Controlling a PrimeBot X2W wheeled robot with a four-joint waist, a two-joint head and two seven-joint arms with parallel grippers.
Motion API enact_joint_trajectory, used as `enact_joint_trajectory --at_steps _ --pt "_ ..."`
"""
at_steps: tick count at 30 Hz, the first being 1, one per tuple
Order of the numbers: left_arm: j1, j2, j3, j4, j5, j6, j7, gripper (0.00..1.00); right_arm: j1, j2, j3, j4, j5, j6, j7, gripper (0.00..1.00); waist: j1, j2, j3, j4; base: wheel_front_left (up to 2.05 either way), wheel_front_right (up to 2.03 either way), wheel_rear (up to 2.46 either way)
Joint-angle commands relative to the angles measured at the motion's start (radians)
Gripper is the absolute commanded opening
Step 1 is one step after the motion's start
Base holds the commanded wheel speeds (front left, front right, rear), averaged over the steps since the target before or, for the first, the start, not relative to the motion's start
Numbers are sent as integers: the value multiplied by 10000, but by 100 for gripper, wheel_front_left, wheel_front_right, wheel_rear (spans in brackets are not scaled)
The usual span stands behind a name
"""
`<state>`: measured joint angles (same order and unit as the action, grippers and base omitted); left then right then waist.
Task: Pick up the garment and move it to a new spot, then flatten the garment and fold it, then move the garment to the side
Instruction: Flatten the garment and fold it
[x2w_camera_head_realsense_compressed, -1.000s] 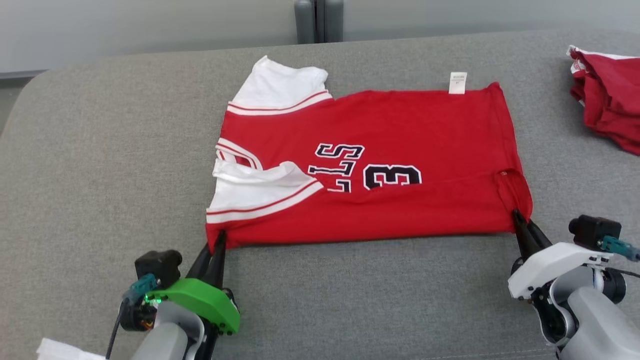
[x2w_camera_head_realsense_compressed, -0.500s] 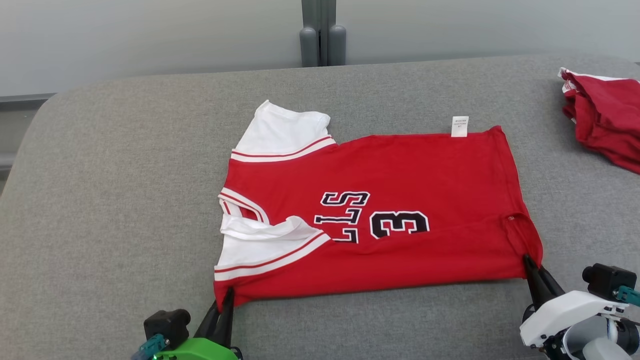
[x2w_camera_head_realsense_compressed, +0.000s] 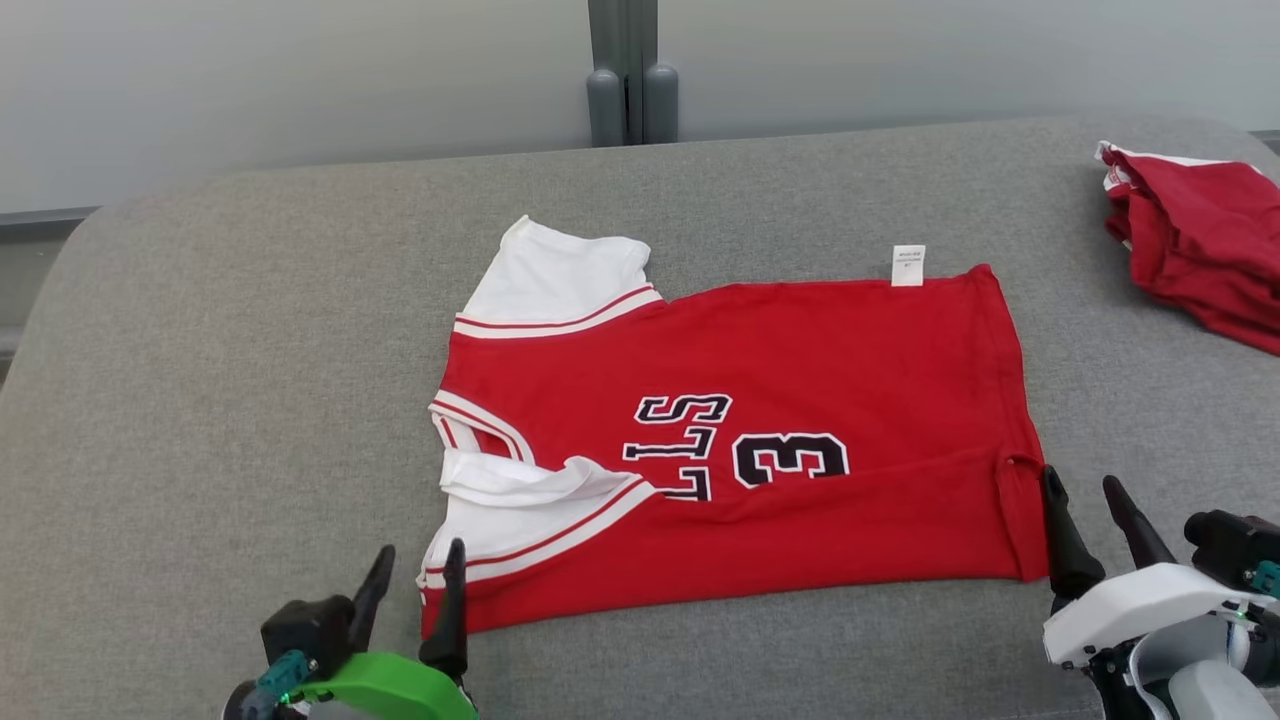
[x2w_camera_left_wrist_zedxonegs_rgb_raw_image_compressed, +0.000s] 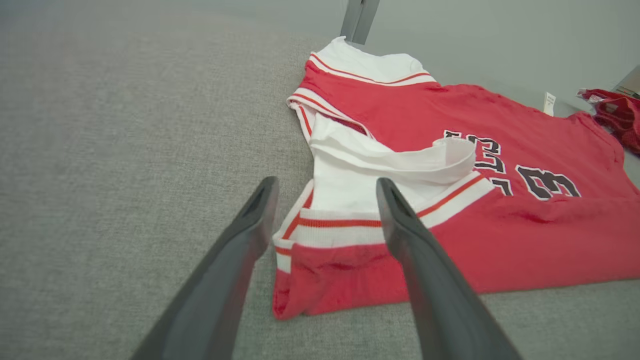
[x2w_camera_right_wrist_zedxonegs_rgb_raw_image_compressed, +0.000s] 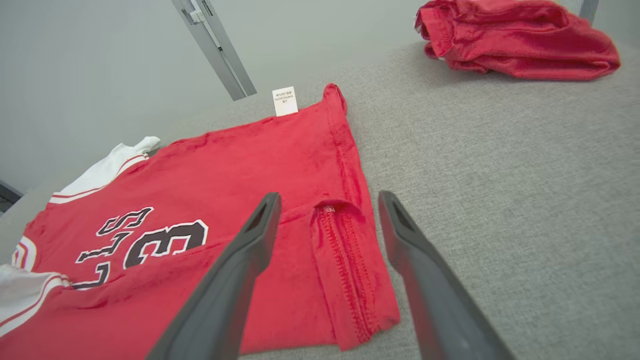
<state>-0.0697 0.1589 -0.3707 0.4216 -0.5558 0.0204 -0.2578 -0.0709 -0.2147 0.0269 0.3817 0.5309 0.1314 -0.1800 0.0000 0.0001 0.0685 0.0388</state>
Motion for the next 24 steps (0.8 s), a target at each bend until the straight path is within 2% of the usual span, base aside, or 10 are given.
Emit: enact_joint_trajectory --at_steps 1,11,24 --pt "-240 116 138 -142 163 95 -72 100 -149 81 -83 -181 -169 -18 -131 100 0 -1 -68 -4 0 0 0" --pt "-578 66 1308 -1533 1377 174 -76 100 -410 514 -171 -1194 -975 -18 -576 100 0 -1 -333 0 0 0 0" --pt "-470 170 2498 -2102 2220 -248 -73 100 -231 719 188 -2345 -1966 -18 -848 100 0 -1 -495 -46 0 0 0"
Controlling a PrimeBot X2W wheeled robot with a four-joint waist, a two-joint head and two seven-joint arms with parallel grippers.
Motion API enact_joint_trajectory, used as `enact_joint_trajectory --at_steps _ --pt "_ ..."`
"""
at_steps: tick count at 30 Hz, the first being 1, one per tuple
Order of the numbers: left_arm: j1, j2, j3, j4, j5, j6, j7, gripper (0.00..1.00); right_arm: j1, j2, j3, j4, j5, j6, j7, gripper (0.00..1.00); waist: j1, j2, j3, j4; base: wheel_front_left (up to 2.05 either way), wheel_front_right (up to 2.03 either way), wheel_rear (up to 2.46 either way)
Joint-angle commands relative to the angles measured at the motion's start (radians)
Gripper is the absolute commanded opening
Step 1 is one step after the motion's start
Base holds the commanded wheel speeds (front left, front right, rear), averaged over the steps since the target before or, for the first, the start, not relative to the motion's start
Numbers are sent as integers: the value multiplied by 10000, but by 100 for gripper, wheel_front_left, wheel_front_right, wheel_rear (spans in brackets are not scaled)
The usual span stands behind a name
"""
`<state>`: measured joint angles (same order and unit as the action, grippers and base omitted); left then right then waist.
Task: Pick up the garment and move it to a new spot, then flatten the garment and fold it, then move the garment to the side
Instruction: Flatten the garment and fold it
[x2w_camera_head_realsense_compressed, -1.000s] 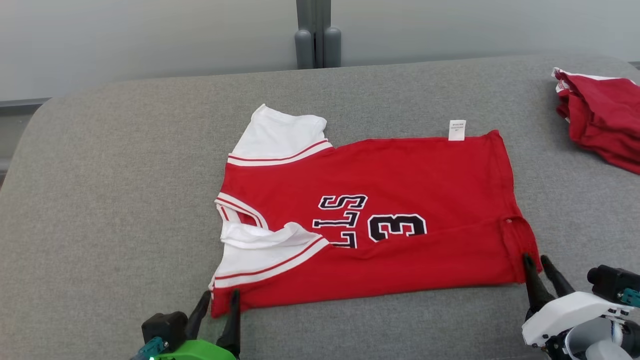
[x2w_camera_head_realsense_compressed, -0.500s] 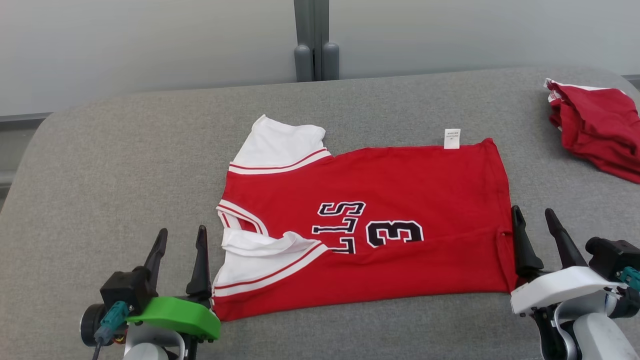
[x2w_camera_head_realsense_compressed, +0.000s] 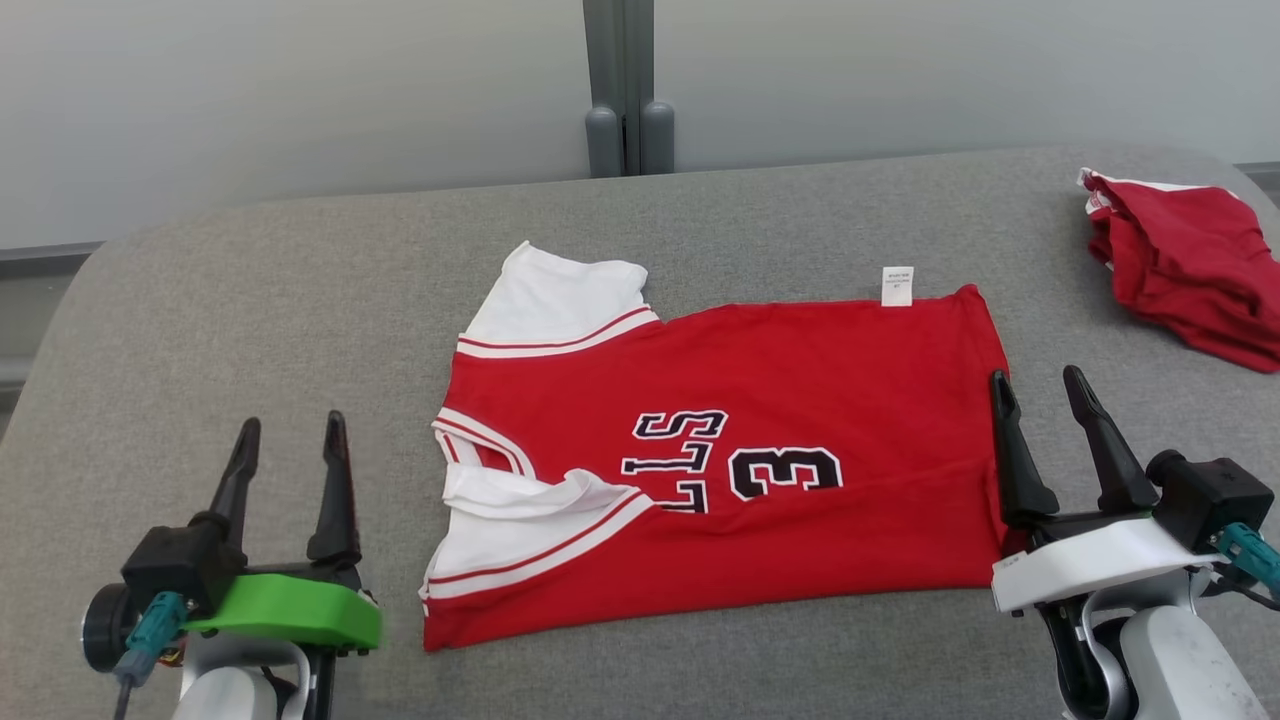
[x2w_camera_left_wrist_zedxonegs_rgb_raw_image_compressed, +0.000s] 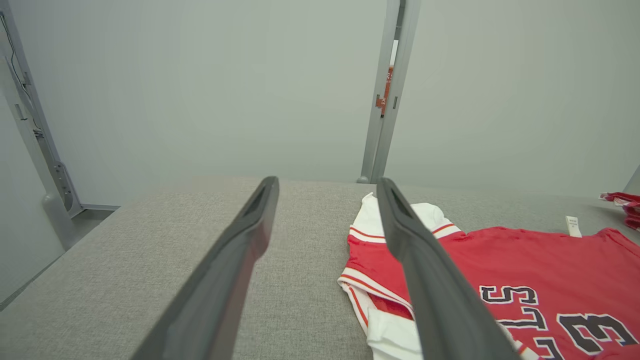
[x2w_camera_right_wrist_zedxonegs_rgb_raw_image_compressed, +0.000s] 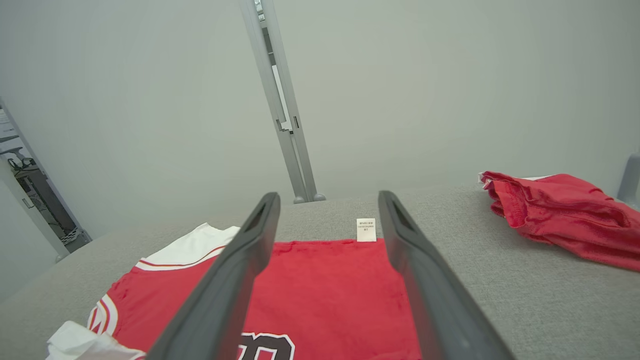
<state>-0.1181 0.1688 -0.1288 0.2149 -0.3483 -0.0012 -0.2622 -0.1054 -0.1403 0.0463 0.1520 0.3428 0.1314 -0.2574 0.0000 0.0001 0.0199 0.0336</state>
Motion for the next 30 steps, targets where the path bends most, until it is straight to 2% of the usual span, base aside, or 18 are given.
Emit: enact_joint_trajectory --at_steps 1,13,30 --pt "62 71 179 -63 149 -70 -28 100 154 -24 25 -92 -117 -18 -72 100 0 -1 -27 8 0 0 0" --pt "687 -83 809 -438 336 -595 -29 100 786 101 -78 -603 -303 -16 -79 100 0 -1 -180 202 0 0 0" --pt "1115 -197 1113 -436 869 -999 -30 100 1211 225 -294 -781 -752 -16 -76 100 0 -1 -259 312 0 0 0"
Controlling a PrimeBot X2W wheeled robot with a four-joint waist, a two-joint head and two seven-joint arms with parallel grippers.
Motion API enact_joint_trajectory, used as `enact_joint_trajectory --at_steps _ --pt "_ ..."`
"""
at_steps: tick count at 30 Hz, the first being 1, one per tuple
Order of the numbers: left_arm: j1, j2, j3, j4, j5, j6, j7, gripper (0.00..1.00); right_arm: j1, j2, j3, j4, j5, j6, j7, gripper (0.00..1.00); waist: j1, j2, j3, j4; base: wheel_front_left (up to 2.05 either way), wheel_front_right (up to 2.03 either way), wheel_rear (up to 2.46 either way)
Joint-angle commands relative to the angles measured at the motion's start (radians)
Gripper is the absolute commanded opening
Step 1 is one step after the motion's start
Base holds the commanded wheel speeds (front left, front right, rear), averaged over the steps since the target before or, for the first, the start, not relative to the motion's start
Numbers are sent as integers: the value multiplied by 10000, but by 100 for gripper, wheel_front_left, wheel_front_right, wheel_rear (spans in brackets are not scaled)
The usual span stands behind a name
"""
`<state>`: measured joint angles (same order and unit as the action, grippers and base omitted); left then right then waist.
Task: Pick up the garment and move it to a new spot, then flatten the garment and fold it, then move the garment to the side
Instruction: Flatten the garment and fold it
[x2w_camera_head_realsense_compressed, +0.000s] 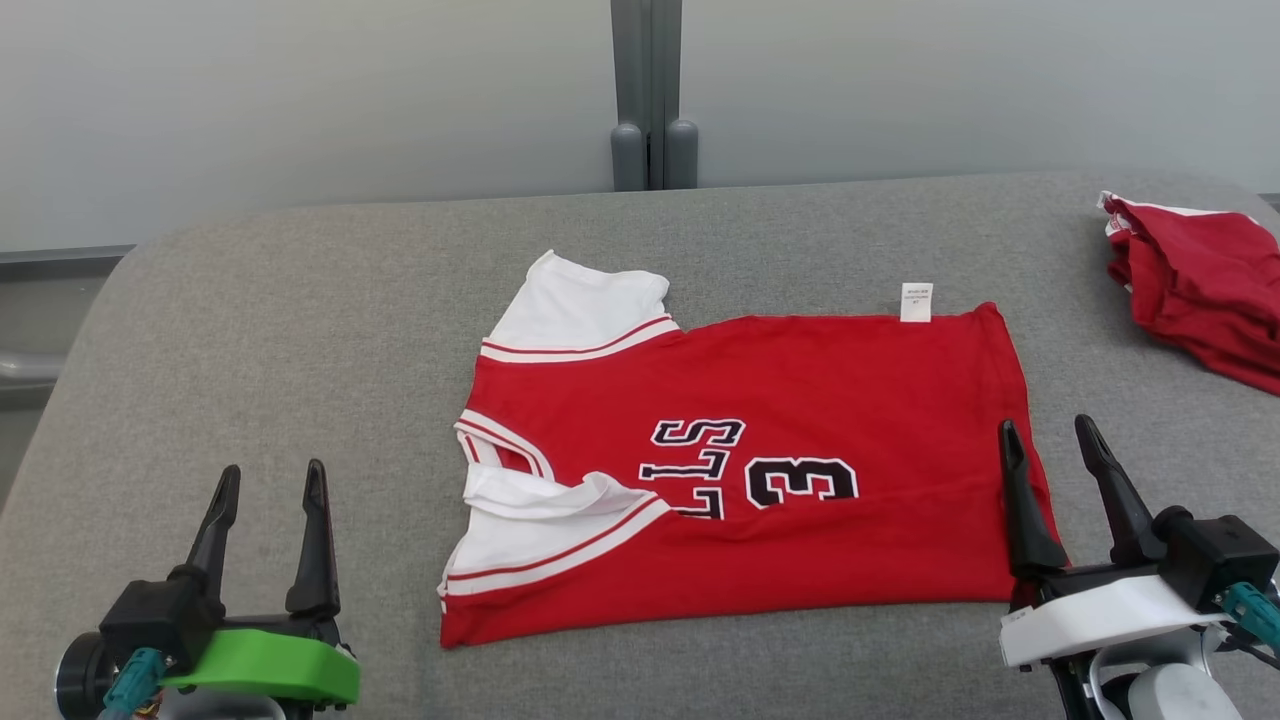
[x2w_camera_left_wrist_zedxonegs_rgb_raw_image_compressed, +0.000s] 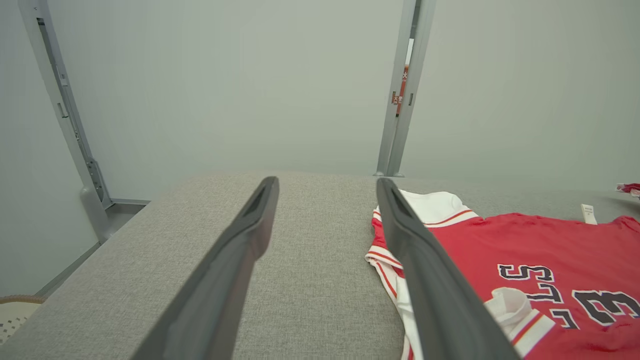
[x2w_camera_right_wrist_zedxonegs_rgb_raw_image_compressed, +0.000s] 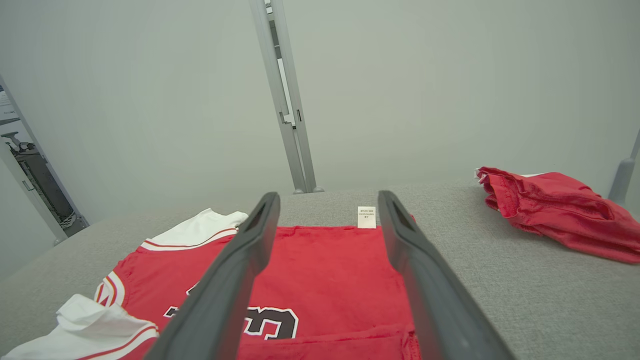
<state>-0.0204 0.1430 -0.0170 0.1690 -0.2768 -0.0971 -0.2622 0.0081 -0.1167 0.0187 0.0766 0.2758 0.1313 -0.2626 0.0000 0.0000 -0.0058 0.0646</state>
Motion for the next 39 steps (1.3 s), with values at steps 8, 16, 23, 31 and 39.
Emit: enact_joint_trajectory --at_steps 8,16,23,31,39 --pt "147 106 -45 204 366 -32 -30 100 123 -31 -72 155 -273 -16 -25 100 0 0 -17 11 0 0 0" --pt "60 180 -159 364 423 62 101 100 95 8 -91 303 -420 -14 40 100 0 0 -33 12 0 0 0" --pt "3 227 -108 11 324 265 466 100 113 52 -119 316 -480 -14 117 100 0 0 -51 26 0 0 0" --pt "172 311 -129 -309 289 400 669 100 135 96 -100 350 -493 -15 142 100 0 0 -51 24 0 0 0" --pt "253 320 -171 -405 182 456 692 100 149 75 -95 405 -477 -15 142 100 0 0 -40 21 0 0 0"
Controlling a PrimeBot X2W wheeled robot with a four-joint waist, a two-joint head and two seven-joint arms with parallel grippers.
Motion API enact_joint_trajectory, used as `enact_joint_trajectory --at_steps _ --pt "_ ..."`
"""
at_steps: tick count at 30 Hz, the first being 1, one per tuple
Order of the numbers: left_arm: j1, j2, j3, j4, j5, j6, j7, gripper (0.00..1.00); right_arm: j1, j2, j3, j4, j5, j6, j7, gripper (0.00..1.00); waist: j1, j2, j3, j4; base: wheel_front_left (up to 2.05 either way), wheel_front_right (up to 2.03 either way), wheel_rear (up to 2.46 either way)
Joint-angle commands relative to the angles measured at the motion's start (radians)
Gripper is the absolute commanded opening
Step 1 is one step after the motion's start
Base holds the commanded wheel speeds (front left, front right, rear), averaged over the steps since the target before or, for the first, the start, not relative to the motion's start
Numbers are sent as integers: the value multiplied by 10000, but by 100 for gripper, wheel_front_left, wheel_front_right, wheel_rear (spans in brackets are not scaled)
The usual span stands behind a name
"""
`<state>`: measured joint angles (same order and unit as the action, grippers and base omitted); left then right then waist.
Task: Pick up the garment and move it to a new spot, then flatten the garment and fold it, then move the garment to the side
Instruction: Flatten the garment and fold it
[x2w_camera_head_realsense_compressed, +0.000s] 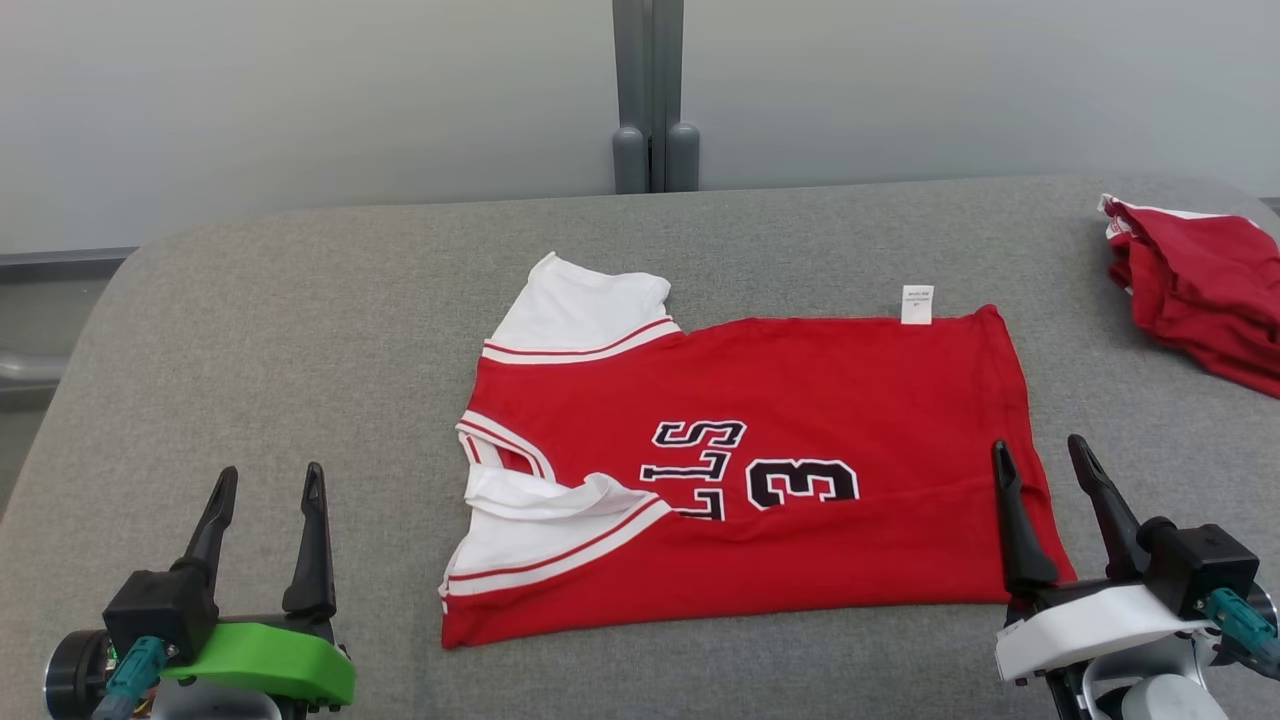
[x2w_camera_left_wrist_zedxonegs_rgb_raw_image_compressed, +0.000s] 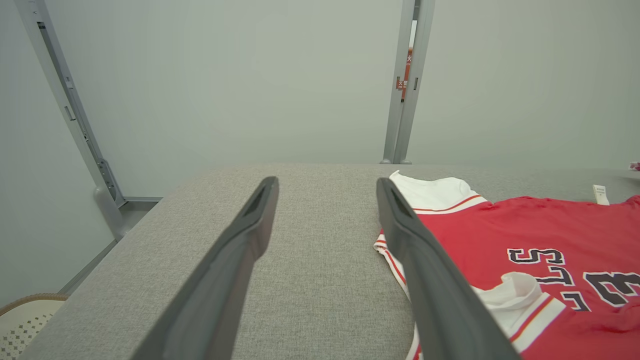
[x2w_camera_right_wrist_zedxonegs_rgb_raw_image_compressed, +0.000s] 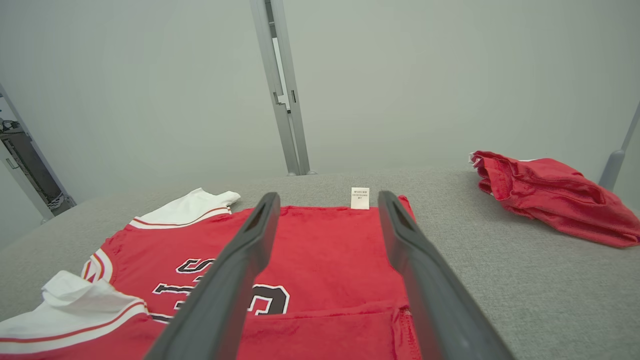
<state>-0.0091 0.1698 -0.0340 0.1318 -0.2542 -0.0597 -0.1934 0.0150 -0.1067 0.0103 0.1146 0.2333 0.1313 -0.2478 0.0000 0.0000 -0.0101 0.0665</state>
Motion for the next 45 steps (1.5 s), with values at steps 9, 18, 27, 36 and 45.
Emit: enact_joint_trajectory --at_steps 9,18,27,36,45 --pt "163 98 -66 17 -68 165 -41 100 44 -24 -16 116 -69 -15 17 100 0 0 4 6 0 0 0" --pt "-416 197 -246 106 100 222 68 100 -291 2 -26 97 -89 -16 20 100 0 0 175 -64 0 0 0" --pt "-2407 640 -582 84 341 -118 423 100 -1989 -590 70 207 -390 -16 205 100 0 0 1270 -399 0 0 0" --pt "-5503 1011 -1171 874 385 -520 676 100 -4466 -1374 198 977 -193 -16 700 100 0 0 3022 -903 0 0 0" --pt "-8098 1409 -2100 2519 355 -694 956 100 -6470 -1765 407 2518 -263 -16 1298 100 0 0 4551 -1452 0 0 0"
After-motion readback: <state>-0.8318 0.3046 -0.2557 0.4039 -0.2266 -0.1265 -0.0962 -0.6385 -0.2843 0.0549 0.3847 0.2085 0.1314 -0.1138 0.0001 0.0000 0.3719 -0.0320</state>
